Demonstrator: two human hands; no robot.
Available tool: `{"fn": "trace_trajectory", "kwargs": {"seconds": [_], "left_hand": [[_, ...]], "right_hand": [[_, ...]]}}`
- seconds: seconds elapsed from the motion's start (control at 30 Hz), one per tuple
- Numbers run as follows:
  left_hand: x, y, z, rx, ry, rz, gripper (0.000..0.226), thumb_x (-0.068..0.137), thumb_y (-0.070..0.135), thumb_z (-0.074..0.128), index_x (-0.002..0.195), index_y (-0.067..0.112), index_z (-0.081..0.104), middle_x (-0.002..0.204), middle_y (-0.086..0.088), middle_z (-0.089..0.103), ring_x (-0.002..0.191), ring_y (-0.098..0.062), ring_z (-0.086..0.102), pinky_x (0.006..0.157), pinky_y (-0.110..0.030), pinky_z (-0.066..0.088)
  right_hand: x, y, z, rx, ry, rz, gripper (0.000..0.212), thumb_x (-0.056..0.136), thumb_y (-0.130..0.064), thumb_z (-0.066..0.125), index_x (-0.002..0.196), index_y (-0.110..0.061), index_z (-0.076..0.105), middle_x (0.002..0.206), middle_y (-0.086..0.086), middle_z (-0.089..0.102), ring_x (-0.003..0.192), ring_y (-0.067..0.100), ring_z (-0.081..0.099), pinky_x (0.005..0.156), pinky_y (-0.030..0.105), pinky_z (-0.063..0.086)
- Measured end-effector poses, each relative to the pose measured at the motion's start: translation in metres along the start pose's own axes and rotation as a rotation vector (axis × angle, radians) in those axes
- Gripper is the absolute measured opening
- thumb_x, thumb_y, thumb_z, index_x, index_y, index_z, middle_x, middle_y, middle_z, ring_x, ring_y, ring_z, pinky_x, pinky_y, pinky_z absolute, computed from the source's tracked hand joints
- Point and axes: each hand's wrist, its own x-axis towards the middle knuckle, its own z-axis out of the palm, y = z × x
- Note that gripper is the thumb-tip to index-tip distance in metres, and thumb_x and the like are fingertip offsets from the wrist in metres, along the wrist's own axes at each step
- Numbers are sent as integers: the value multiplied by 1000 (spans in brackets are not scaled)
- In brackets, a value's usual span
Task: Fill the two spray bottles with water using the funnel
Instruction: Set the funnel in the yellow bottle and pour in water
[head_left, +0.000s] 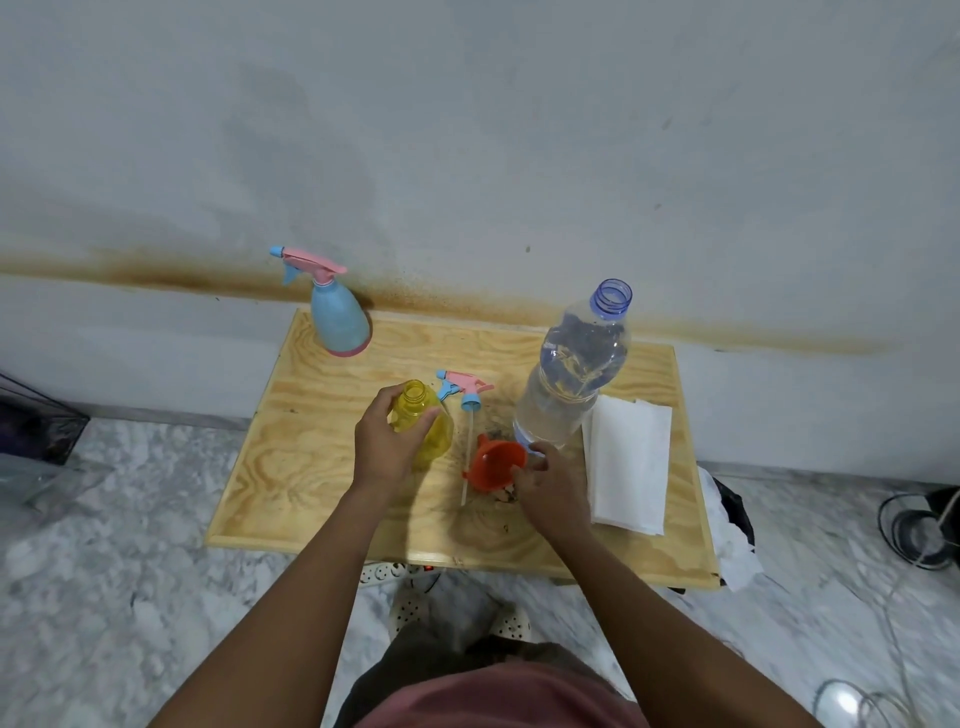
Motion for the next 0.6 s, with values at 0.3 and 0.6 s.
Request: {"fn": "trace_trajectory", "kwargs": {"seconds": [0.3,0.6], "left_hand": [[0,0,-2,-19,-25,0,42,79,21,83,117,13,66,105,4,69,89,17,59,73,-3,46],[1,2,-6,-11,-68,23,45,80,31,82,120,20,64,106,9,69,94,11,60,83,-19,51]], "right_hand": [[10,-9,18,-61,-2,91,20,90,-25,49,95,-23,68,86,-3,70,82,17,65,75,37,53],[-9,-31,-1,9,147,-149,16,102,-27,49,111,-21,60,98,-6,66,88,11,61,76,32,54]]}}
